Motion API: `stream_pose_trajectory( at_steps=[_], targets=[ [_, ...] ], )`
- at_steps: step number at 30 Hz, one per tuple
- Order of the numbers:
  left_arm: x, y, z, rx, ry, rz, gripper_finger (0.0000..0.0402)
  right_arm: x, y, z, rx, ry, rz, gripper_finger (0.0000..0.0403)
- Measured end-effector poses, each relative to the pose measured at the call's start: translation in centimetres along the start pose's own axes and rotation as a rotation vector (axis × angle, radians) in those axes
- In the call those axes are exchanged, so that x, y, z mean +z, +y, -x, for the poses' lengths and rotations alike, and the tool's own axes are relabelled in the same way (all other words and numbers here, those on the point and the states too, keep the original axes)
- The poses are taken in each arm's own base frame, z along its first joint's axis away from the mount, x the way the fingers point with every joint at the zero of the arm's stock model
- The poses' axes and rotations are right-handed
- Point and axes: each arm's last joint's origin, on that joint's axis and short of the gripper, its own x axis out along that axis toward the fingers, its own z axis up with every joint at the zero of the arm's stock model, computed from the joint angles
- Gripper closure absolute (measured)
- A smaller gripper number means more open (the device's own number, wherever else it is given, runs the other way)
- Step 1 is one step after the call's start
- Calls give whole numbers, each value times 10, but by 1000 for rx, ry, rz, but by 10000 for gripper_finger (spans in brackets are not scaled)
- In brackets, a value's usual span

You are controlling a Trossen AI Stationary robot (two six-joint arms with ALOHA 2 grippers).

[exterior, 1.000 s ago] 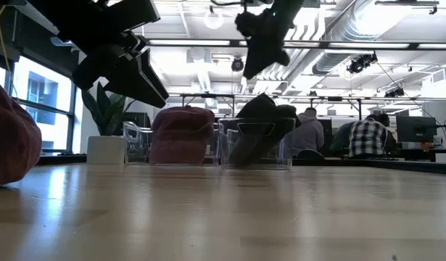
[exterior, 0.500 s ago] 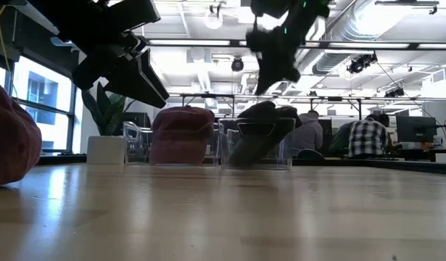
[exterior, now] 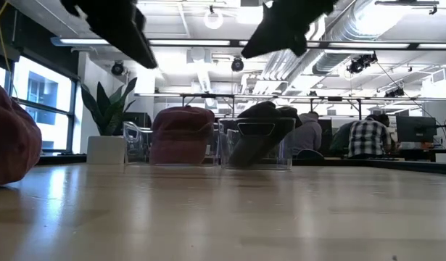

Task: Pick & Place hat
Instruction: Put the red cap into the left transparent bin

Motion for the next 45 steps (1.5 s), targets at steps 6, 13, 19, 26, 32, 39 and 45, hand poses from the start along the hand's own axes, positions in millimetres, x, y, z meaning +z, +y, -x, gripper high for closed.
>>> stream_pose_trajectory(
  at_steps=[6, 13, 19, 26, 32, 39, 45],
  targets=[
    [-3, 0, 25, -121, 207, 96, 229, -65, 28, 1, 239, -166, -38, 391],
    [-32, -18, 51, -207, 539, 334, 229, -110, 28, 15, 274, -310, -173, 391],
    [-51, -46, 63, -217, 639, 655, 229, -125, 25, 22, 166, -354, -224, 391],
    [-50, -77, 77, -466, 722, 803, 227, -126, 25, 22, 148, -360, -215, 391],
    [-58, -100, 76, -428, 737, 907, 176, -125, 25, 22, 129, -366, -169, 391],
    [-73, -130, 48, -304, 884, 922, 94, -126, 25, 22, 124, -359, -156, 391],
    [-77, -137, 21, -255, 968, 875, 130, -127, 25, 22, 123, -354, -153, 391]
  ],
)
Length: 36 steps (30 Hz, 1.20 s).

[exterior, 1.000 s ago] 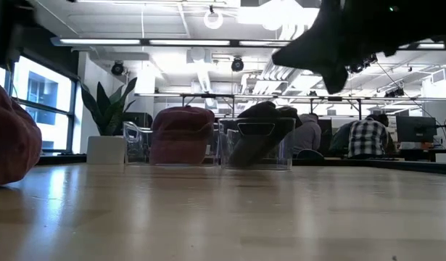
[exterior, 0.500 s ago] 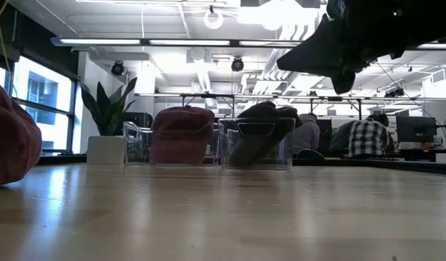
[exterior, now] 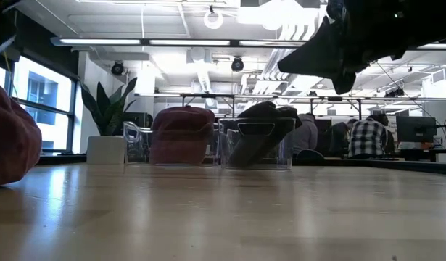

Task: Pick & Place hat
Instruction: Put the red cap into the left transparent bin

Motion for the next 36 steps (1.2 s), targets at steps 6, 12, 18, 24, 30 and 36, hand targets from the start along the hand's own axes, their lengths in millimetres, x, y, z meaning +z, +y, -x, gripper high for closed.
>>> stream_pose_trajectory(
  at_steps=[6, 12, 18, 24, 30, 36],
  targets=[
    [18, 1, 3, 29, 19, -102, 295, -1, 0, 0, -3, 10, -8, 391],
    [36, 6, 24, 38, -5, -287, 379, -2, 4, 4, 7, 9, 12, 391],
    [51, -11, 85, -183, -295, -755, 395, 7, 24, 31, 107, -44, 74, 391],
    [63, -17, 142, -449, -688, -1169, 398, 29, 41, 57, 330, -156, 83, 378],
    [74, -18, 156, -661, -946, -1445, 399, 52, 64, 57, 549, -271, 200, 282],
    [92, -13, 147, -824, -1039, -1502, 400, 76, 104, 51, 376, -288, 636, 177]
  ],
)
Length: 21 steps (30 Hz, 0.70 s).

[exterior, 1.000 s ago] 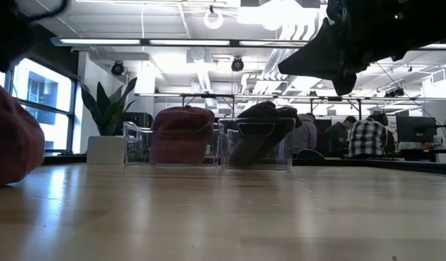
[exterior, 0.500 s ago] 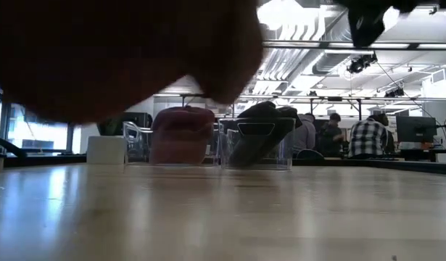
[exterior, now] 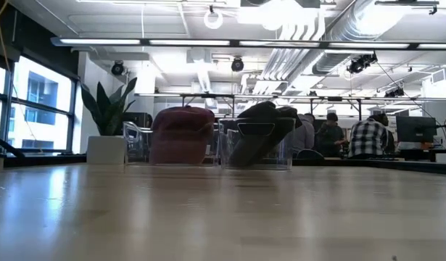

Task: Pick & Place hat
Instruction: Put the red cap into the left transparent bin

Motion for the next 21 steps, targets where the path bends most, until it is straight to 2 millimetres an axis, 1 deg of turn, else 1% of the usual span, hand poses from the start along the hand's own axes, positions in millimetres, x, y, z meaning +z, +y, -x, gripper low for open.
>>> stream_pose_trajectory(
  at_steps=[2, 5, 8, 10, 12, 14, 17, 19, 21],
  targets=[
    [-7, 4, 0, 3, -39, -6, 400, 10, 5, -6, -60, 107, 129, 162],
    [-15, 9, 1, 20, -76, 2, 401, 25, 11, -12, -151, 233, 235, 156],
    [-17, 13, 3, 33, -77, 26, 401, 44, 14, -14, -245, 298, 261, 156],
    [-17, 13, 3, 39, -78, 30, 401, 55, 15, -15, -294, 311, 256, 156],
    [-17, 13, 2, 37, -78, 29, 401, 61, 15, -15, -330, 326, 258, 156],
    [-17, 12, 2, 33, -78, 28, 401, 62, 12, -18, -345, 342, 269, 156],
    [-17, 12, 2, 33, -78, 28, 401, 52, 6, -24, -359, 374, 283, 158],
    [-17, 12, 2, 32, -76, 29, 401, 49, 2, -28, -368, 379, 253, 170],
    [-19, 12, 2, 32, -61, 33, 401, 48, -2, -32, -349, 365, 223, 197]
  ],
)
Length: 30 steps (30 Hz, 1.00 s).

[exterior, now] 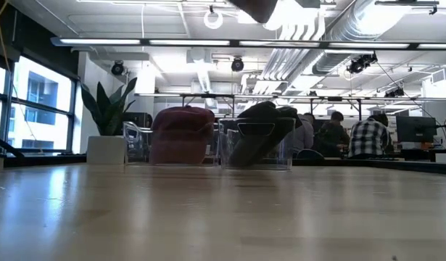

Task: Pick & Place hat
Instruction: Put the red cap into the left transparent bin

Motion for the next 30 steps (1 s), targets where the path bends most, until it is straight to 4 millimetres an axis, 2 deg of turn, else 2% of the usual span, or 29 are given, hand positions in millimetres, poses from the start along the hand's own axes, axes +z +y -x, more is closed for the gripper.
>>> stream_pose_trajectory(
  at_steps=[4, 7, 9, 13, 15, 20, 23, 27, 30],
  targets=[
    [-5, 0, 0, 1, 54, 10, 402, 6, -6, -2, 116, -32, -81, 285],
    [-7, 0, 0, 0, 71, -28, 402, 13, -15, -2, 328, 13, -163, 368],
    [-9, 0, 0, -3, 86, -62, 402, 17, -20, -1, 523, 85, -232, 392],
    [-11, -1, 0, -30, 103, -116, 401, 30, -33, -5, 944, 163, -501, 362],
    [-10, -2, 0, -56, 92, -132, 401, 34, -37, -7, 1083, 151, -551, 349],
    [-9, -3, 0, -90, 81, -133, 401, 34, -45, -20, 1097, 107, -603, 322],
    [-8, -3, 0, -90, 79, -133, 401, 37, -50, -25, 1150, 82, -623, 290],
    [-7, -3, 0, -91, 67, -138, 401, 50, -61, -25, 1177, -10, -658, 236],
    [-8, -1, 0, -50, 84, -134, 401, 61, -71, -23, 1131, -43, -687, 206]
  ],
)
